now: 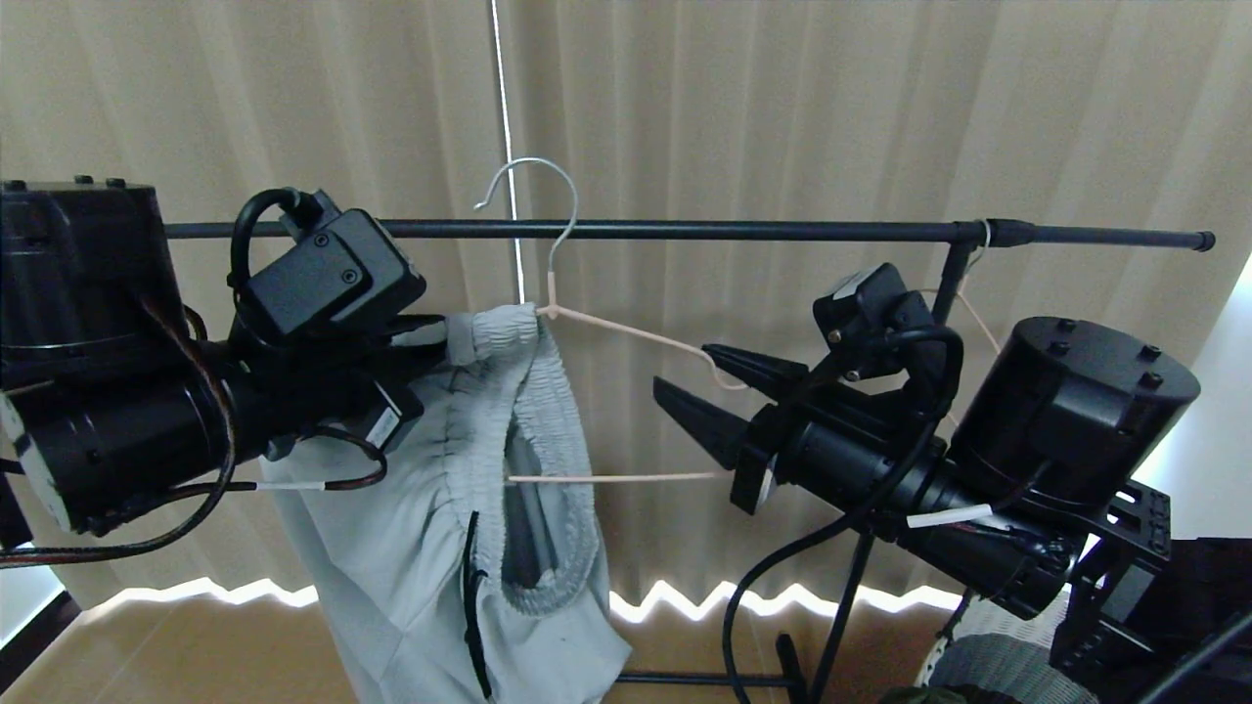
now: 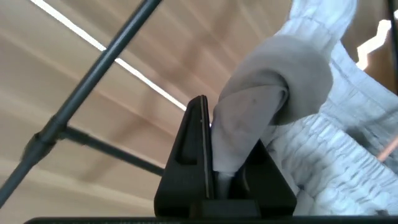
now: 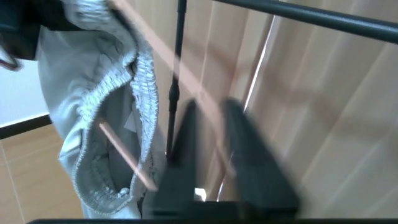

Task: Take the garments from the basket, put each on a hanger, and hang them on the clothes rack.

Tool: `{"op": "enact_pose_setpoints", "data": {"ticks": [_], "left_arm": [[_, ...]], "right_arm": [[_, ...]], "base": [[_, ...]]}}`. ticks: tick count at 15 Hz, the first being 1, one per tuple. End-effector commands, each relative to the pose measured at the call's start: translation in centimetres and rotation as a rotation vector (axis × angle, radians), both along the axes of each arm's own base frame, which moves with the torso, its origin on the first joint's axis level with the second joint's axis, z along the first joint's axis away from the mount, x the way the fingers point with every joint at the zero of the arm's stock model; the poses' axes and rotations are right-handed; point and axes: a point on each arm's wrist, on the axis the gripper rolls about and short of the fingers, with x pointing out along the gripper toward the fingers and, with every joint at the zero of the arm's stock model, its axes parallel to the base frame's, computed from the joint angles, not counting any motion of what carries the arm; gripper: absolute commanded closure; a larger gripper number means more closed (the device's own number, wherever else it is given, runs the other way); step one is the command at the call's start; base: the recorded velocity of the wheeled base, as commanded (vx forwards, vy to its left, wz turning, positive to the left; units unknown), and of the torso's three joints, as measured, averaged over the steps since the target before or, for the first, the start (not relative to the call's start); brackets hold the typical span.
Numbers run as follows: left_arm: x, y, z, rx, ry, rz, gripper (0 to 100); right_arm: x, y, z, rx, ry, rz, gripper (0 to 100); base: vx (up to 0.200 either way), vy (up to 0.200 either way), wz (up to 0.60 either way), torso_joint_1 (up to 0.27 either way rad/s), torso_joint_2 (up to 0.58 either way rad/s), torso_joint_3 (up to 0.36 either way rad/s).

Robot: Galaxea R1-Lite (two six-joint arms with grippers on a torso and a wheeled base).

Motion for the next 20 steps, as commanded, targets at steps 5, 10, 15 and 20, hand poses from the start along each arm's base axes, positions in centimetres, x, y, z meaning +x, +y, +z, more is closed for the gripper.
{"op": "enact_pose_setpoints", "data": {"ticks": [5, 10, 15, 20], "left_arm": [[-0.2, 2.0, -1.5, -0.105, 0.072, 0.414, 100], [-0.6, 1.1, -0.9, -0.358, 0.114, 0.438, 100], [-2.8, 0.0, 0.8, -0.453, 0.097, 0.263, 100], [-4.8, -0.7, 1.8, -0.419, 0.060, 0.135, 100]], "right_arm": [[0.5, 0.3, -0.5, 0.000, -0.033, -0.011, 0], [0.8, 0.8, -2.9, -0.080, -0.010, -0.007, 0], [0.7, 3.2, -5.3, -0.125, 0.032, 0.050, 0], [2.1, 4.3, -6.6, -0.139, 0.047, 0.040, 0]], "base": [[0.000, 0.000, 0.00, 0.000, 0.00, 0.000], [0.000, 0.000, 0.00, 0.000, 0.00, 0.000], [0.000, 0.000, 0.00, 0.000, 0.00, 0.000], [0.000, 0.000, 0.00, 0.000, 0.00, 0.000]]}}
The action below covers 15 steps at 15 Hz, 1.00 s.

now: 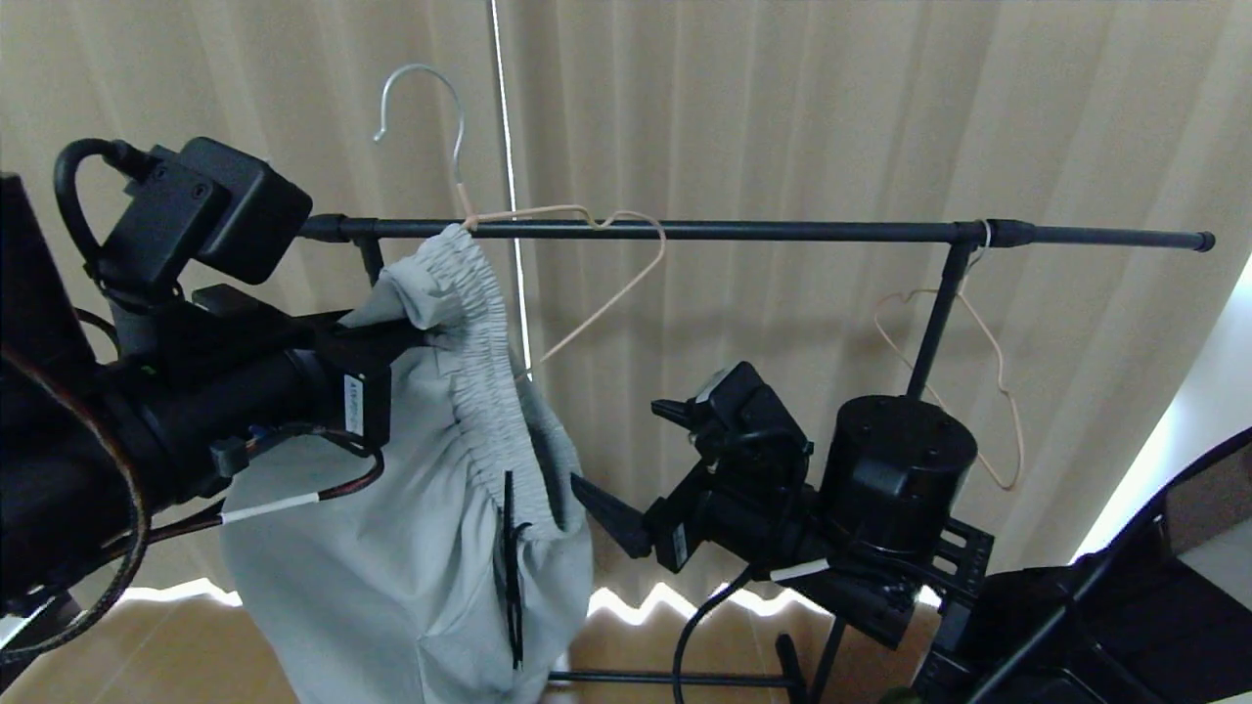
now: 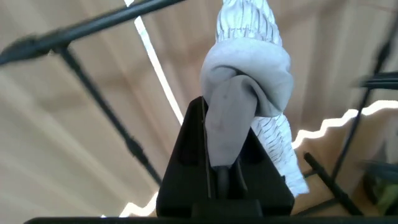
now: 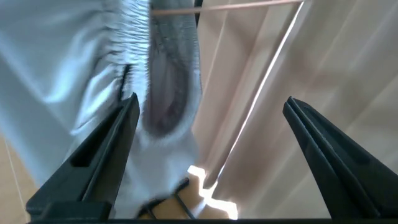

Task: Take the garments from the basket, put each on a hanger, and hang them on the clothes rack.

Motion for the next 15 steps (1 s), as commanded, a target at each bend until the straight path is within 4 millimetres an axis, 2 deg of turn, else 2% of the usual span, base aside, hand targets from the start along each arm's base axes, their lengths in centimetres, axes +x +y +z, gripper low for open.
{"op": "enact_pose_setpoints", "data": {"ticks": [1, 2, 6, 10, 15], "left_arm": [[-0.9, 0.1, 0.5, 0.001, -0.025, -0.029, 100], [-1.1, 0.3, 0.3, 0.069, -0.050, -0.091, 100], [-1.3, 0.2, 0.2, 0.128, -0.077, -0.140, 100], [-1.3, 0.1, 0.2, 0.133, -0.083, -0.163, 100], [-1.3, 0.1, 0.2, 0.130, -0.083, -0.180, 100]], "right_arm": [[0.6, 0.3, -1.1, -0.019, 0.017, -0.006, 0], [1.0, 0.5, -1.2, -0.021, 0.017, -0.010, 0], [2.3, -0.7, -2.2, -0.038, 0.037, -0.059, 0], [2.0, -0.8, -2.8, -0.052, 0.056, -0.060, 0], [0.8, 0.6, -3.4, -0.065, 0.067, -0.008, 0]], "base": [[0.000, 0.000, 0.00, 0.000, 0.00, 0.000], [0.000, 0.000, 0.00, 0.000, 0.00, 0.000], [0.000, 0.000, 0.00, 0.000, 0.00, 0.000], [0.000, 0.000, 0.00, 0.000, 0.00, 0.000], [0.000, 0.000, 0.00, 0.000, 0.00, 0.000]]}}
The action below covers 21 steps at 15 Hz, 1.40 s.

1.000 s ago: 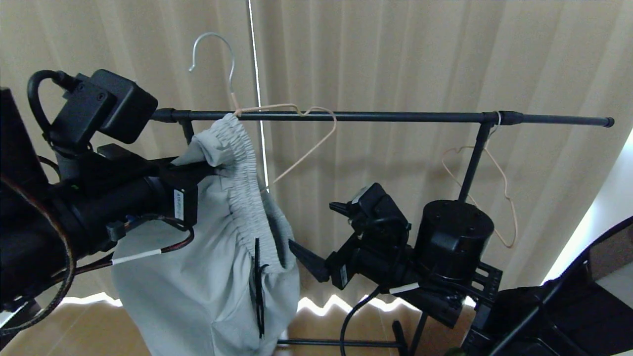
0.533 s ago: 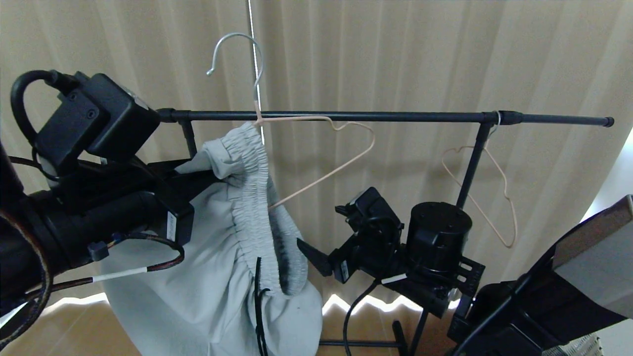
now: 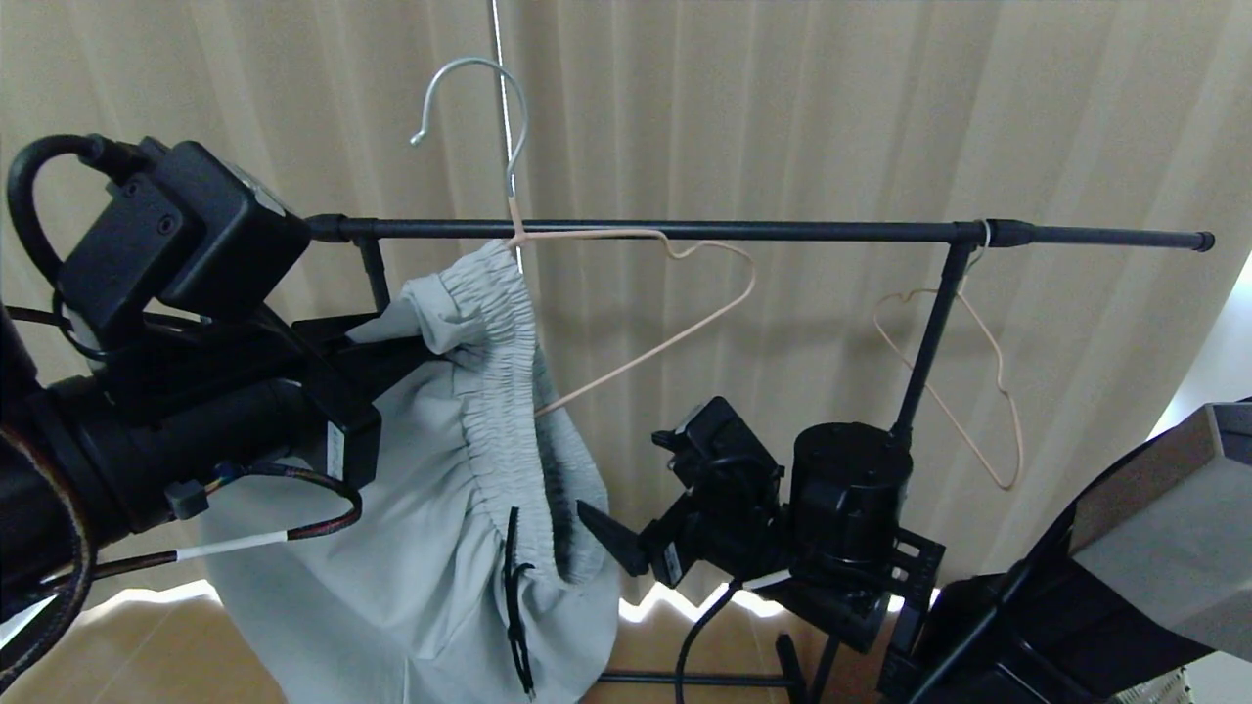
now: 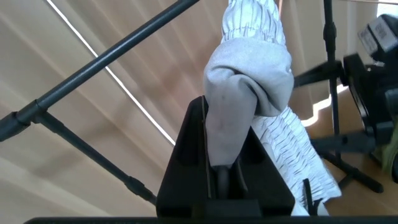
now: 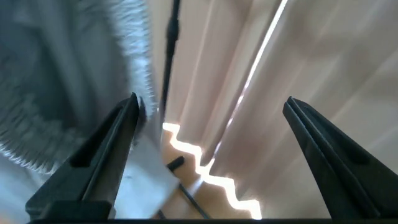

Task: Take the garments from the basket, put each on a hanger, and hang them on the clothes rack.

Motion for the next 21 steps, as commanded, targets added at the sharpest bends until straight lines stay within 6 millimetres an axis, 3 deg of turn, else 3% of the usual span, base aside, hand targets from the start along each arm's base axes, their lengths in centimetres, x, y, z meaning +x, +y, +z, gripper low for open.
{"op": "enact_pose_setpoints", "data": {"ticks": [1, 4, 5, 8, 14, 18, 21], "left_arm": [[0.0, 0.0, 0.0, -0.004, -0.002, 0.000, 100], [0.0, 0.0, 0.2, -0.015, -0.015, 0.002, 100], [0.0, 0.0, 0.1, -0.015, -0.013, 0.002, 100], [-0.2, 0.3, -0.4, -0.008, -0.002, 0.006, 100], [-0.7, 2.5, -1.8, 0.016, 0.027, 0.086, 100], [-1.5, 2.9, -3.1, 0.047, 0.054, 0.066, 100], [-1.3, 4.3, -4.5, 0.138, 0.061, 0.129, 100]], "right_arm": [[-0.5, 0.7, -0.6, -0.012, 0.009, 0.023, 0], [-0.5, 0.8, -1.0, -0.021, 0.019, 0.023, 0], [-0.5, 0.7, -1.1, -0.022, 0.021, 0.023, 100], [-0.4, 0.3, -0.8, -0.003, -0.001, 0.005, 100], [4.3, -4.9, 2.3, 0.054, -0.080, -0.204, 100], [6.3, -6.3, 3.5, 0.062, -0.093, -0.266, 100], [7.9, -7.6, 4.7, 0.065, -0.104, -0.319, 100]], "base": [[0.000, 0.000, 0.00, 0.000, 0.00, 0.000], [0.000, 0.000, 0.00, 0.000, 0.00, 0.000], [0.000, 0.000, 0.00, 0.000, 0.00, 0.000], [0.000, 0.000, 0.00, 0.000, 0.00, 0.000], [0.000, 0.000, 0.00, 0.000, 0.00, 0.000], [0.000, 0.000, 0.00, 0.000, 0.00, 0.000], [0.000, 0.000, 0.00, 0.000, 0.00, 0.000]]}}
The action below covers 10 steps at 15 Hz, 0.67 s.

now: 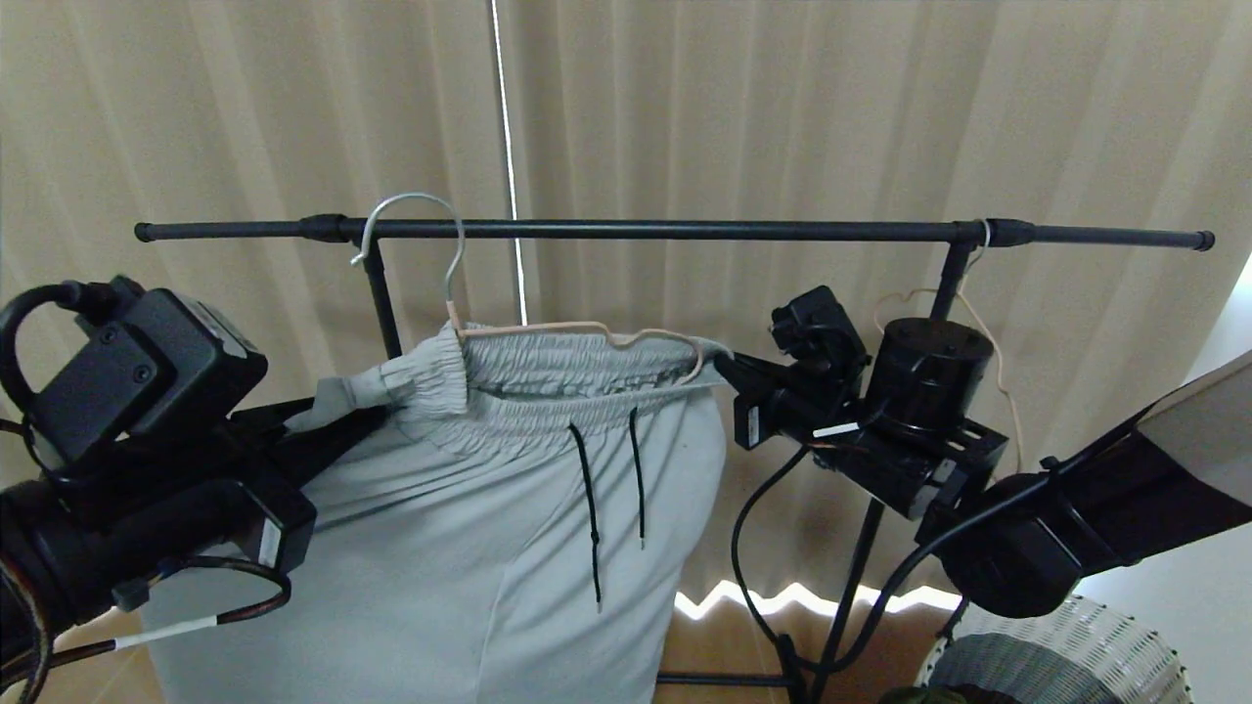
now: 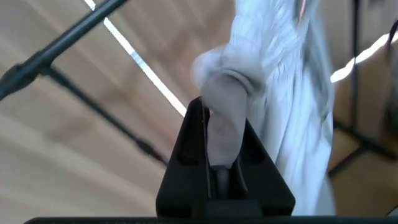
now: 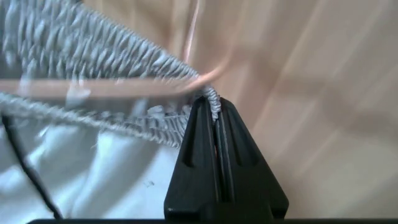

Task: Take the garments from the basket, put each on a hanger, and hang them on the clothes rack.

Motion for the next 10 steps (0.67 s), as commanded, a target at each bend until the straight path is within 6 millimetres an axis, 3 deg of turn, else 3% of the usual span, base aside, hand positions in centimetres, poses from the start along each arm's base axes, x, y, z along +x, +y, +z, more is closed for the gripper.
{"op": "enact_pose_setpoints", "data": {"ticks": [1, 6, 10], "left_arm": [[0.0, 1.0, -1.2, 0.060, 0.019, 0.043, 100], [0.3, 1.4, -2.6, 0.143, 0.062, 0.054, 100], [1.7, 1.0, -2.8, 0.154, 0.082, 0.101, 100]], "right_arm": [[0.4, -0.6, 0.8, 0.005, -0.012, -0.023, 100], [-1.2, -1.0, 2.5, -0.018, 0.021, -0.005, 100], [-5.1, 1.6, 3.0, -0.119, -0.015, 0.128, 100]], "base": [[0.000, 0.000, 0.00, 0.000, 0.00, 0.000], [0.000, 0.000, 0.00, 0.000, 0.00, 0.000], [0.000, 0.000, 0.00, 0.000, 0.00, 0.000]]}}
